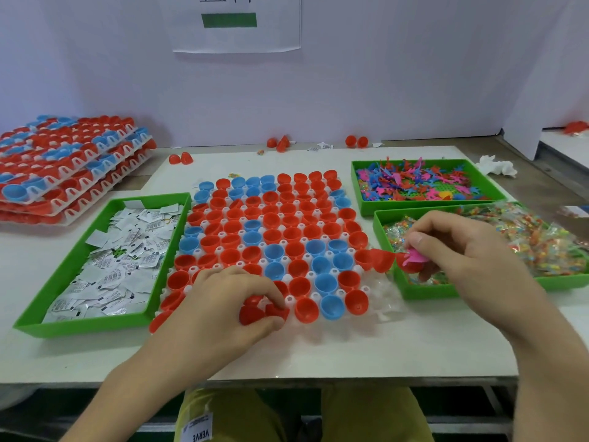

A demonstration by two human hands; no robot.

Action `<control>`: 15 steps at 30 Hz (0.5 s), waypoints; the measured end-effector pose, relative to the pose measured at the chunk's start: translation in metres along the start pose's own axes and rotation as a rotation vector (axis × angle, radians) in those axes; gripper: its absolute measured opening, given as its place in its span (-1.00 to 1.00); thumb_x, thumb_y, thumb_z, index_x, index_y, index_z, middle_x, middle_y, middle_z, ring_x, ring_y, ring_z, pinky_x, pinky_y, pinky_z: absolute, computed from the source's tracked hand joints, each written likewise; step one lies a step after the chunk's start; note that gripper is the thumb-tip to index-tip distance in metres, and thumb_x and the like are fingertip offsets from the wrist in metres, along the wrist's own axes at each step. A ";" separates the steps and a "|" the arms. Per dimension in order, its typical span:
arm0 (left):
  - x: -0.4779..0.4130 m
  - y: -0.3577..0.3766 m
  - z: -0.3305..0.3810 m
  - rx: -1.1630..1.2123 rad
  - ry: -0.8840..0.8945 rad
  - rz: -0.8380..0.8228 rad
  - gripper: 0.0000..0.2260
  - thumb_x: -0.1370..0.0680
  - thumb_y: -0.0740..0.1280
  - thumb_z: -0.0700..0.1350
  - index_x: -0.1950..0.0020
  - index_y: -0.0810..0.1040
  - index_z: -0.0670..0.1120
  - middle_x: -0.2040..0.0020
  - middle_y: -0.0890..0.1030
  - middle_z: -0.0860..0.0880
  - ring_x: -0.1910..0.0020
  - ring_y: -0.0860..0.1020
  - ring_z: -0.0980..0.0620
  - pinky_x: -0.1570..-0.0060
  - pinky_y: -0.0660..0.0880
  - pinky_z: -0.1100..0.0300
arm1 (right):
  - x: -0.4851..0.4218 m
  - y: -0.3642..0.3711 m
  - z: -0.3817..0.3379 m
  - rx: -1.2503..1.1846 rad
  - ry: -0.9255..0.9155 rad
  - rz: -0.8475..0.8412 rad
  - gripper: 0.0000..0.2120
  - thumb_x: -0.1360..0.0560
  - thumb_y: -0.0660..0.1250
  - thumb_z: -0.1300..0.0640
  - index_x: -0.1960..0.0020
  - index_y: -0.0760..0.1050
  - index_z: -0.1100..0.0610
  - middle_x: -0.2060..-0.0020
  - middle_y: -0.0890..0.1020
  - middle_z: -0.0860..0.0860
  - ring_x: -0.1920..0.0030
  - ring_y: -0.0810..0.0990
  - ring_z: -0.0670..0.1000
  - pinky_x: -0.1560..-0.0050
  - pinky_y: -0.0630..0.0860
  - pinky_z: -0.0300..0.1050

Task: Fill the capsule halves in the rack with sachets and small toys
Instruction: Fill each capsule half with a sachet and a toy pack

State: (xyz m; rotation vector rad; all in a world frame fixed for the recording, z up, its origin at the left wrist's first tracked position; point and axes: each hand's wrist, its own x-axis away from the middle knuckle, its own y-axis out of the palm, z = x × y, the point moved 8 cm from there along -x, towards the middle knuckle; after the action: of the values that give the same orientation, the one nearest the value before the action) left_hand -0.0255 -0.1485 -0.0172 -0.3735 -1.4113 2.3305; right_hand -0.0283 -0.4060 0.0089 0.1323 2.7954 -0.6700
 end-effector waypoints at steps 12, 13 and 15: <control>-0.009 -0.021 0.033 0.038 0.140 0.168 -0.56 -0.36 0.20 0.40 -0.17 0.53 0.30 -0.06 0.51 0.48 -0.18 0.43 0.43 -0.25 0.34 0.28 | 0.002 0.014 -0.024 -0.199 -0.126 -0.051 -0.73 -0.60 0.29 0.27 0.23 0.54 0.03 0.38 0.55 -0.10 0.36 0.53 -0.15 0.34 0.44 -0.41; -0.012 -0.021 0.042 0.111 0.176 0.167 -0.59 -0.38 0.24 0.37 -0.19 0.52 0.31 -0.07 0.53 0.48 -0.17 0.44 0.44 -0.17 0.39 0.39 | 0.003 0.018 -0.029 -0.229 -0.150 -0.076 -0.74 -0.60 0.30 0.25 0.23 0.54 0.03 0.38 0.55 -0.10 0.35 0.53 -0.14 0.33 0.44 -0.40; -0.019 -0.015 0.062 0.292 0.254 0.123 -0.65 -0.44 0.37 0.22 -0.22 0.54 0.25 -0.12 0.58 0.38 -0.14 0.52 0.38 -0.08 0.42 0.51 | 0.004 0.026 -0.037 -0.260 -0.185 -0.117 -0.83 -0.56 0.28 0.18 0.20 0.53 0.05 0.36 0.53 -0.08 0.34 0.52 -0.12 0.31 0.44 -0.34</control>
State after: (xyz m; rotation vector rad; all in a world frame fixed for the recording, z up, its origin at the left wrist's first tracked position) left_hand -0.0312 -0.1995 0.0251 -0.6563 -0.9390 2.4368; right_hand -0.0368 -0.3660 0.0282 -0.1379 2.6950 -0.3188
